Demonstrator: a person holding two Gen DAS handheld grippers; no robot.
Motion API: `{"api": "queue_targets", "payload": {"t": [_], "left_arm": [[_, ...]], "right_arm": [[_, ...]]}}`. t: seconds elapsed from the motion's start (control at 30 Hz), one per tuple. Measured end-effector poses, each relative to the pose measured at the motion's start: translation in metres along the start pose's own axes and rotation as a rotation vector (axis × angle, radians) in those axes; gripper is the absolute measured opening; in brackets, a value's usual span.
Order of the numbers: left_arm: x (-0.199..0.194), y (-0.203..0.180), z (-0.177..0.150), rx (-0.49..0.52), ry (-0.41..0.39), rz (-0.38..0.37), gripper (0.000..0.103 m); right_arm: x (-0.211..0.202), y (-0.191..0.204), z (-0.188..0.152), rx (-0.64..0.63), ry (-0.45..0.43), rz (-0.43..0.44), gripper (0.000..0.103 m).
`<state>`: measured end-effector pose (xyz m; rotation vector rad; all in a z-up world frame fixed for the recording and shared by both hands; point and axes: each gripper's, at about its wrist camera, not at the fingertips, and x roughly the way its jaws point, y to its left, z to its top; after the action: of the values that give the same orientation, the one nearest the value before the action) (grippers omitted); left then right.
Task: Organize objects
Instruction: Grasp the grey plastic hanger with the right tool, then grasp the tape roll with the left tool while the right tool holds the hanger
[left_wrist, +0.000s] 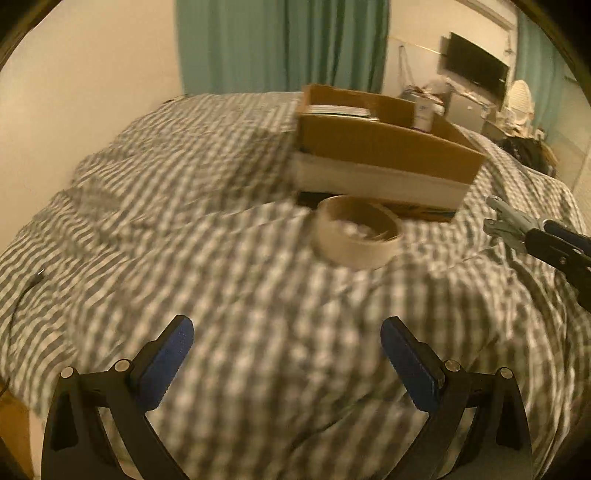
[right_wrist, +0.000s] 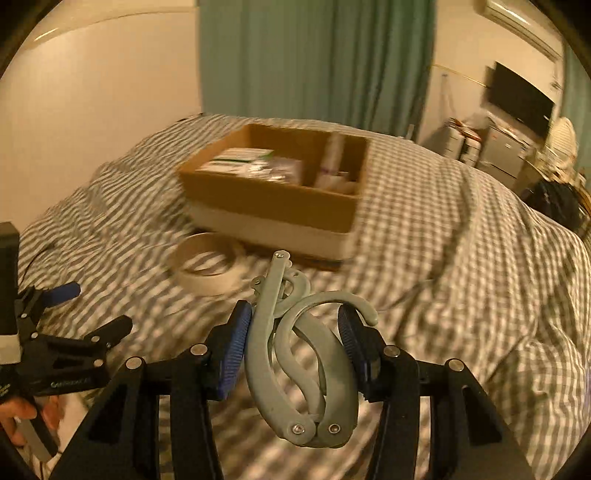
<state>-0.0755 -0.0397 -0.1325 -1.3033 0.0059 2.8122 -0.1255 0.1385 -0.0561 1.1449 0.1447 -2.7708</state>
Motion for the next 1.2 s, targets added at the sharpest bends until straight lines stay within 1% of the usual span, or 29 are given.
{"api": "queue_targets", "payload": {"t": [0.07,0.23,0.37,0.5,0.6,0.63,0.67,0.7,0.73,0.83,0.93,1.07,1.13,1.2], "left_arm": [[0.009,-0.013,0.008,0.021,0.005,-0.02,0.103],[0.041,-0.042,0.031,0.056,0.009,-0.057,0.103],[0.072,-0.057,0.048,0.071,0.019,-0.011,0.103],[0.104,-0.063,0.06,0.063,0.071,0.036,0.103],[0.112,-0.065,0.062,0.077,0.09,0.051,0.103],[0.111,-0.066,0.062,0.081,0.092,0.049,0.099],[0.11,-0.066,0.062,0.086,0.092,0.037,0.09],[0.107,-0.066,0.062,0.091,0.091,0.036,0.086],[0.104,-0.065,0.061,0.096,0.091,0.034,0.085],[0.09,-0.06,0.057,0.085,0.095,-0.004,0.084],[0.066,-0.058,0.051,0.078,0.081,-0.026,0.084],[0.026,-0.054,0.049,0.075,0.031,-0.068,0.084],[0.008,-0.057,0.057,0.065,-0.009,-0.089,0.084],[-0.014,-0.054,0.068,0.048,-0.05,-0.116,0.084]], "right_arm": [[0.006,-0.017,-0.001,0.037,0.008,0.003,0.049],[0.02,-0.039,-0.005,0.079,0.019,0.01,0.049],[0.032,-0.051,-0.01,0.099,0.036,0.019,0.049],[0.044,-0.06,-0.013,0.129,0.068,0.025,0.049],[0.045,-0.065,-0.013,0.153,0.081,0.053,0.049],[0.046,-0.065,-0.014,0.157,0.085,0.056,0.049],[0.047,-0.064,-0.016,0.159,0.093,0.055,0.049],[0.047,-0.064,-0.018,0.158,0.096,0.052,0.049],[0.048,-0.063,-0.018,0.157,0.098,0.05,0.049],[0.041,-0.061,-0.019,0.165,0.084,0.033,0.049],[0.025,-0.059,-0.016,0.174,0.051,0.022,0.049],[-0.005,-0.049,-0.003,0.149,-0.008,0.026,0.049],[-0.018,-0.043,0.008,0.13,-0.043,0.022,0.049],[-0.033,-0.037,0.027,0.105,-0.088,0.024,0.049]]}}
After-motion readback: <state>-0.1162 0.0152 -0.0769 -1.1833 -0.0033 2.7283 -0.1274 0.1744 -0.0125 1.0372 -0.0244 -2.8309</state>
